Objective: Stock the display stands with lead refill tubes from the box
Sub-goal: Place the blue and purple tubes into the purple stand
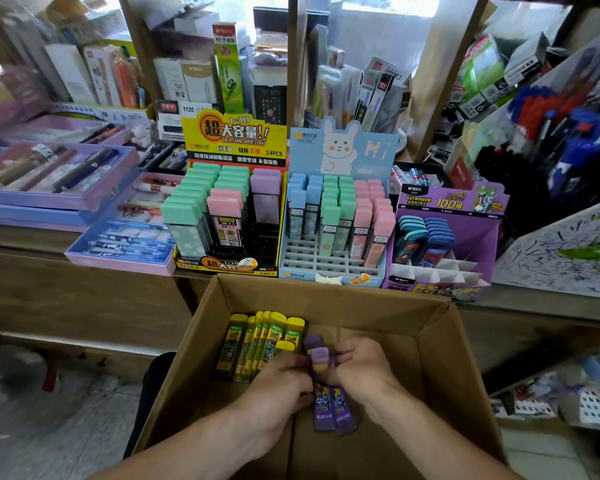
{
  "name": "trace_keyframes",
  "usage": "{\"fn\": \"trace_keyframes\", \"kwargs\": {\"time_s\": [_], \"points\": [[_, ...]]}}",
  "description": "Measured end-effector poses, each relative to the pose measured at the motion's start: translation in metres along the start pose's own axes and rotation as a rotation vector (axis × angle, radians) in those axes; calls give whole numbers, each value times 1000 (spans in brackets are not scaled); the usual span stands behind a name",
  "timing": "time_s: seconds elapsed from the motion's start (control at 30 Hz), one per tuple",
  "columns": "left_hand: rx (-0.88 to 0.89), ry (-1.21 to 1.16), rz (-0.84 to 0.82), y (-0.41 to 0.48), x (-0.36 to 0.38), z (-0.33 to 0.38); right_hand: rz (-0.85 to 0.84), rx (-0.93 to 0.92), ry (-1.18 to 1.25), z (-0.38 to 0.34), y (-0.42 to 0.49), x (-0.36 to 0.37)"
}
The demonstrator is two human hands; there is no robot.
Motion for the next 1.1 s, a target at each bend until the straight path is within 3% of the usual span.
{"fn": "trace_keyframes", "kwargs": {"time_s": [0.27,0.5,0.63,0.77,0.9,1.1], "points": [[38,56,-8,-1,2,0,-132,42,42,-5,-6,-9],[84,162,19,0,-2,7,-256,53,304,-18,-19,-25],[-18,16,-128,-10,5,15,-332,17,508,-32,-30,-40],[-101,-55,-382,-21,12,24,-395,-98,503,-42,-41,-54],[-25,-27,-359,-23,17,30,-325,-294,394,-47,-48,-64],[109,-38,-270,-24,25,34,-150,-446,284,-54,-54,-79]]}}
Point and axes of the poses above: each hand's wrist, its own y-axis towards the middle knuckle, its own x-axis out of the palm, z = x × y, the point moved 1 cm from there along y, towards the middle knuckle, and after that the axes turned 3 degrees about -x, right-handed, at the moved point
